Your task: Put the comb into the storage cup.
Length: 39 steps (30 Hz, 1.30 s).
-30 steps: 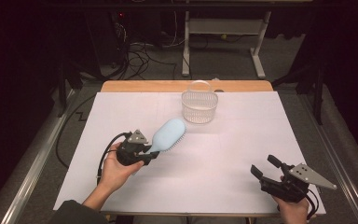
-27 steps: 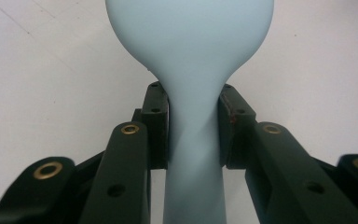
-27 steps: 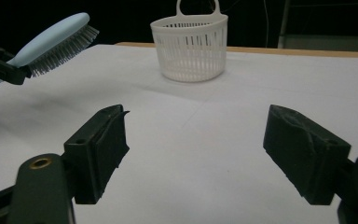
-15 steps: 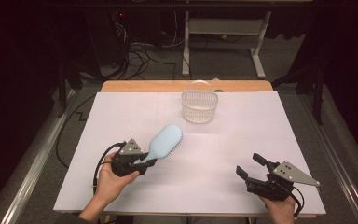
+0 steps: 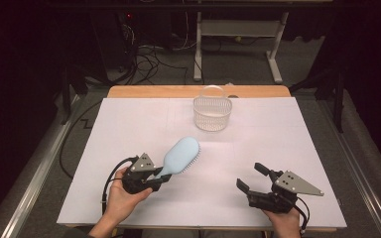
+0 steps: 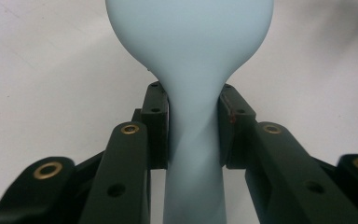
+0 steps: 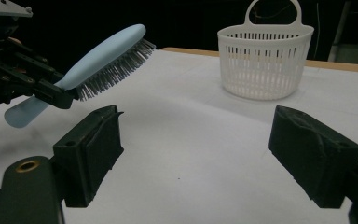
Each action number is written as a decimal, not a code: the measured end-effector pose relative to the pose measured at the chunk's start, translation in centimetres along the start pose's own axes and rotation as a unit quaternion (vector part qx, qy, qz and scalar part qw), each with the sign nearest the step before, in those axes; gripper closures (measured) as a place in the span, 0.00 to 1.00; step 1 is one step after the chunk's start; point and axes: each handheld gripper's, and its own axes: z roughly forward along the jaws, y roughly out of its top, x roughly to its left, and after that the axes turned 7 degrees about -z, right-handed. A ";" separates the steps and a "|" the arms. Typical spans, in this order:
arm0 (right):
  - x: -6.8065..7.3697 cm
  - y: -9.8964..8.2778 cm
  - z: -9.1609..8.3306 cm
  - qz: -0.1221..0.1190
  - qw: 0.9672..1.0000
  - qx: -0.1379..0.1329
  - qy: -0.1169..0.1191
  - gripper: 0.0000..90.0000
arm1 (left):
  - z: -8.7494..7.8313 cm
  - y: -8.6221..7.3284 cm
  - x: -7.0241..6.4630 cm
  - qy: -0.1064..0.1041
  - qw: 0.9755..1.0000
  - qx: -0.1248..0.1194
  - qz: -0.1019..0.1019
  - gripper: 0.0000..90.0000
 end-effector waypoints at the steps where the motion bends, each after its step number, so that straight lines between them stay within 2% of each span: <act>1: 0.0 0.0 0.0 0.000 1.000 0.000 0.000 0.19 | 0.0 0.0 0.0 0.000 1.000 0.000 0.000 0.77; 4: 0.4 0.1 0.5 0.003 1.000 0.001 0.012 0.19 | 0.3 0.0 -0.5 -0.005 1.000 0.003 0.010 0.77; 20: 1.7 0.4 2.4 0.018 0.999 0.002 0.045 0.18 | 1.2 0.4 -1.9 -0.024 1.000 -0.004 0.016 0.77; 39: 3.0 0.6 4.7 0.026 0.996 0.016 0.084 0.17 | 2.2 1.2 -3.8 -0.039 0.998 -0.008 0.039 0.77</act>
